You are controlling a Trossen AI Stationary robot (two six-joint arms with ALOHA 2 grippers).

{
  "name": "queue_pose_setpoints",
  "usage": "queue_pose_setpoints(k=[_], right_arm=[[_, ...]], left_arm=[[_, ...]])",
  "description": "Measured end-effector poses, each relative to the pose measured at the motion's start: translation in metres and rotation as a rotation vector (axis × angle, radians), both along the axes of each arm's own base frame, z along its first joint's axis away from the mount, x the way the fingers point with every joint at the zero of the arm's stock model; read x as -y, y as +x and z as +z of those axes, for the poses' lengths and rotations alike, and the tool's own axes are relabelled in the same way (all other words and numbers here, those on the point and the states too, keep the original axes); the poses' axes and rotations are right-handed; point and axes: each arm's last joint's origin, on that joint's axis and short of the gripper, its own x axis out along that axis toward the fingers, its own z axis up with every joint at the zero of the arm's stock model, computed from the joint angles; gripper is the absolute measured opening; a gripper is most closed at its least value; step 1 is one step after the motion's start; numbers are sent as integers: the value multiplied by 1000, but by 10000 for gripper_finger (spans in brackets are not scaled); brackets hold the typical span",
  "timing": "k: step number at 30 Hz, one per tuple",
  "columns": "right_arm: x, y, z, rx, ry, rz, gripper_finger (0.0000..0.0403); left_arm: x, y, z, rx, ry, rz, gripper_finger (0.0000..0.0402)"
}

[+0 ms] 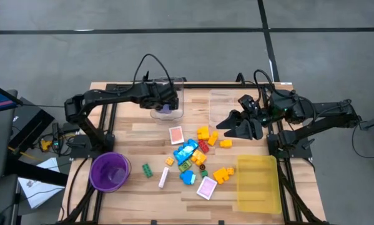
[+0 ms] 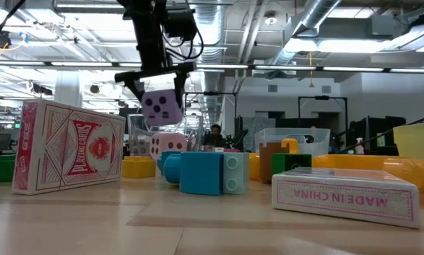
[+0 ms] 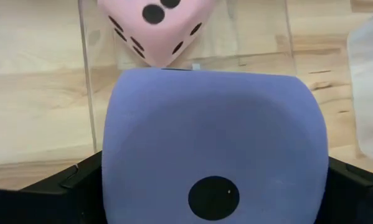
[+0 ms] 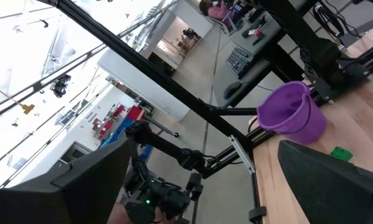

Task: Pick & Place Toys
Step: Put the violet dice into the left transparent bin

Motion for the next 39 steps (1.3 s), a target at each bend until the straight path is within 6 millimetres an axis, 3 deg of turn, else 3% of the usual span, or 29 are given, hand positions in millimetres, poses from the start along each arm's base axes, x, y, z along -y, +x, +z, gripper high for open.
queue_pose_setpoints(k=[15, 39], right_arm=[[0, 0, 0, 0, -4, -1, 399], [0, 0, 0, 0, -4, -1, 399]], left_arm=[[3, -6, -31, -10, -36, -10, 367], [1, -6, -31, -7, -32, -11, 383]])
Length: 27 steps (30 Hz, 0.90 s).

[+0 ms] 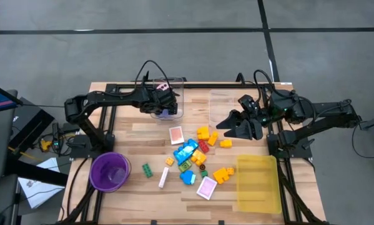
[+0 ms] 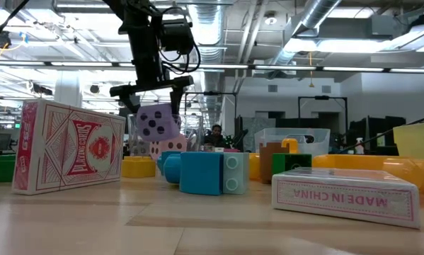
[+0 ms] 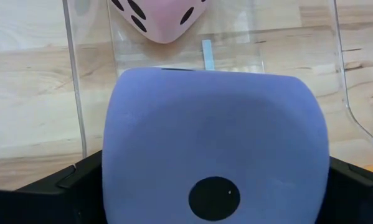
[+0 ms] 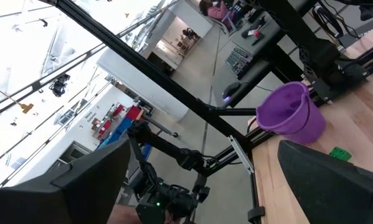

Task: Pick & Place Toys
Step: Put the violet dice into the left transparent bin

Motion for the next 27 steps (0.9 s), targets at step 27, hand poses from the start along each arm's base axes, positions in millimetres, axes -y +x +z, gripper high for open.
queue_pose_setpoints(k=[27], right_arm=[[0, 0, 0, 0, 0, 0, 399]], left_arm=[[-1, 4, 2, 38, 18, 0, 399]])
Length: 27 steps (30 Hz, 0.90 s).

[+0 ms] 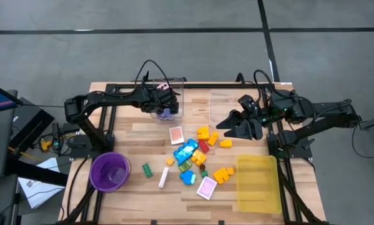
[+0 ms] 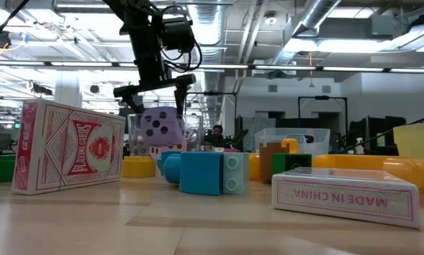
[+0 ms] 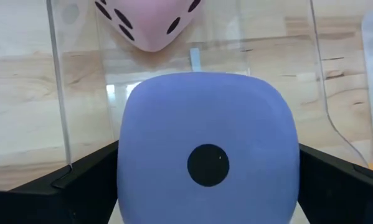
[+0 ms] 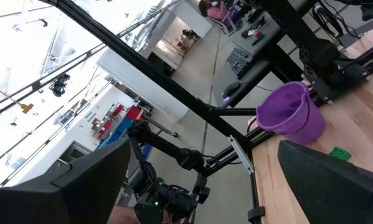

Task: Pick & Place Toys
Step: Put the violet dice into the left transparent bin

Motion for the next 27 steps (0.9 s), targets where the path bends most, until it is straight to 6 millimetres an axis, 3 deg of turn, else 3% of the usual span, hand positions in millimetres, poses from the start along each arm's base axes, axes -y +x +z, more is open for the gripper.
queue_pose_setpoints(k=[27], right_arm=[[0, 0, 0, 0, 0, 1, 399]], left_arm=[[-9, -3, 4, -11, -6, -115, 400]])
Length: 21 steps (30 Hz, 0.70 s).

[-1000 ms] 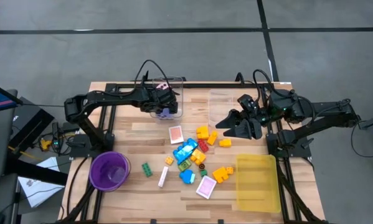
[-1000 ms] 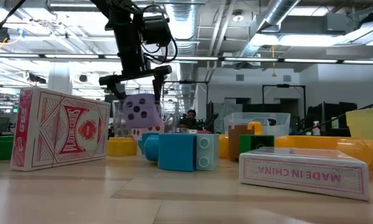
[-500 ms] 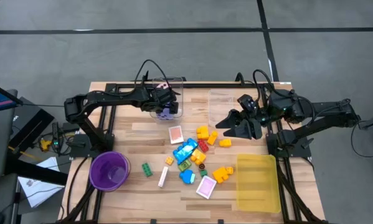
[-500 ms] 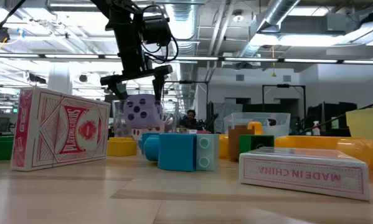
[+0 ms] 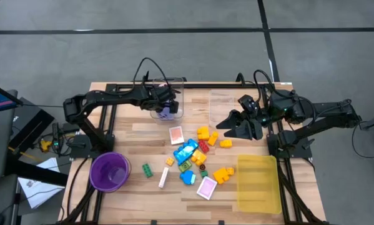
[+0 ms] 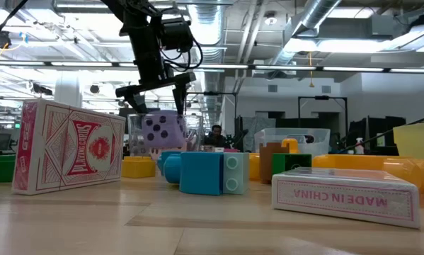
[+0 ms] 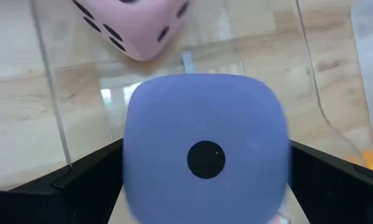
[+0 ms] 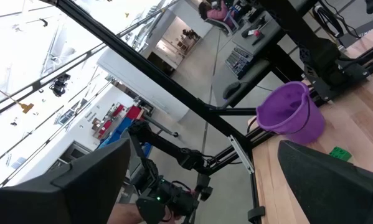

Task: Pick & Place Toys
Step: Put the violet dice into the left transparent bin

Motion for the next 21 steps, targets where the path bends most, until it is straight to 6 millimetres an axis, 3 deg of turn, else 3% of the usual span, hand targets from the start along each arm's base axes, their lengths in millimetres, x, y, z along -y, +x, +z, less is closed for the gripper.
queue_pose_setpoints(k=[21], right_arm=[[0, 0, 0, -2, 7, 1, 399]], left_arm=[[-10, -6, -1, -22, -18, -4, 400]])
